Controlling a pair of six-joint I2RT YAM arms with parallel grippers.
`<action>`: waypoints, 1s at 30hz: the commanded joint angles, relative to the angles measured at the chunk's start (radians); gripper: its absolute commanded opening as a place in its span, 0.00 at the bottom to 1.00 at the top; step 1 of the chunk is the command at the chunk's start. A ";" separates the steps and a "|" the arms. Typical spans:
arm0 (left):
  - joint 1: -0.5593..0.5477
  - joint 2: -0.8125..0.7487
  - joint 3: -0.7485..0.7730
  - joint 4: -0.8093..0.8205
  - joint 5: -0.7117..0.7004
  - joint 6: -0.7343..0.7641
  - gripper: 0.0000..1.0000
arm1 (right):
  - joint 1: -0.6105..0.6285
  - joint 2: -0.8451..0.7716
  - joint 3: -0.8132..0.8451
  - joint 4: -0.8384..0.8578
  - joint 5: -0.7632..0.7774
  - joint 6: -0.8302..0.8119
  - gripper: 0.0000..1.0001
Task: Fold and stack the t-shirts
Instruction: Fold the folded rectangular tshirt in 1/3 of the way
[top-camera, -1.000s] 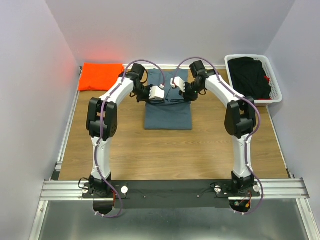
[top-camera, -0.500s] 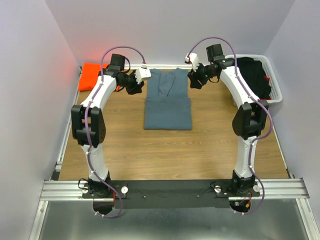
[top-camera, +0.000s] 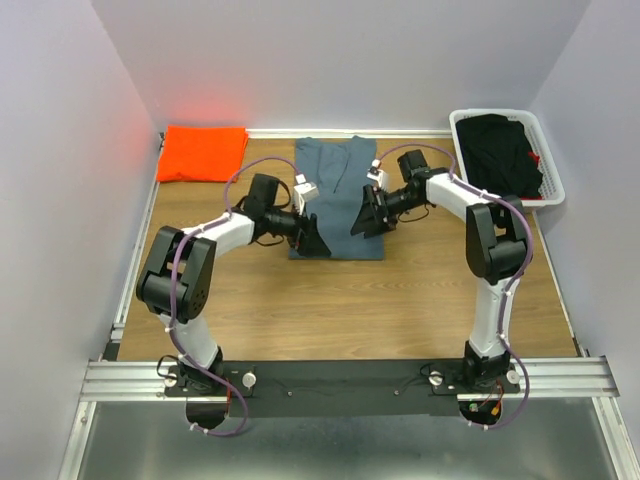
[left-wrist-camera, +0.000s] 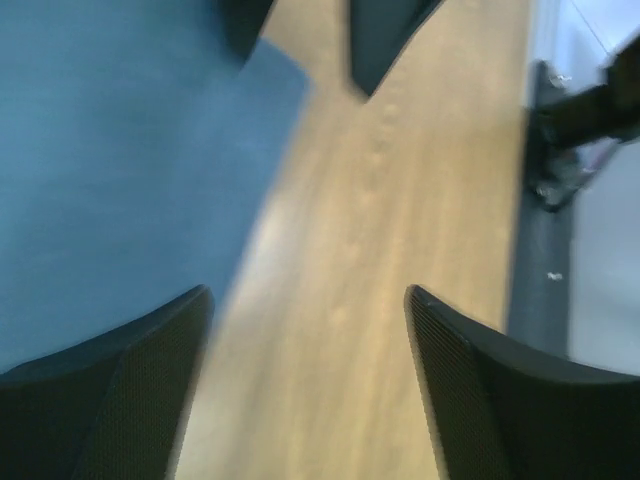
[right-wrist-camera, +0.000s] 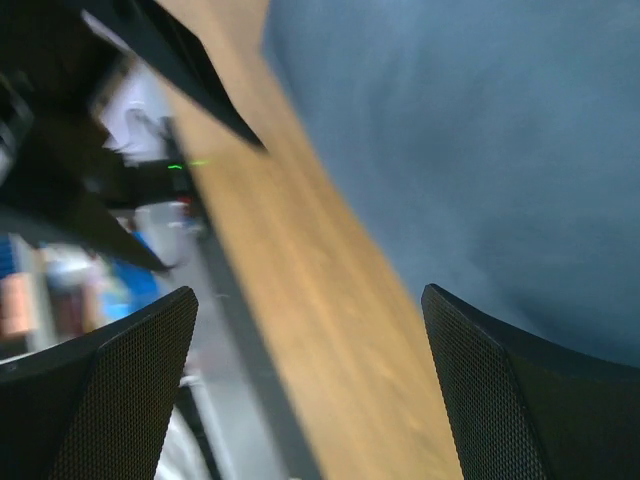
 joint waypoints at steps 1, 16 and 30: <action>-0.057 -0.066 -0.071 0.238 0.054 -0.268 0.98 | 0.051 -0.062 -0.080 0.181 -0.164 0.270 1.00; -0.010 0.198 -0.151 0.315 0.028 -0.363 0.98 | 0.029 0.062 -0.252 0.283 -0.059 0.329 1.00; -0.013 -0.093 -0.249 0.086 0.088 -0.129 0.98 | 0.014 -0.154 -0.289 0.217 -0.100 0.230 1.00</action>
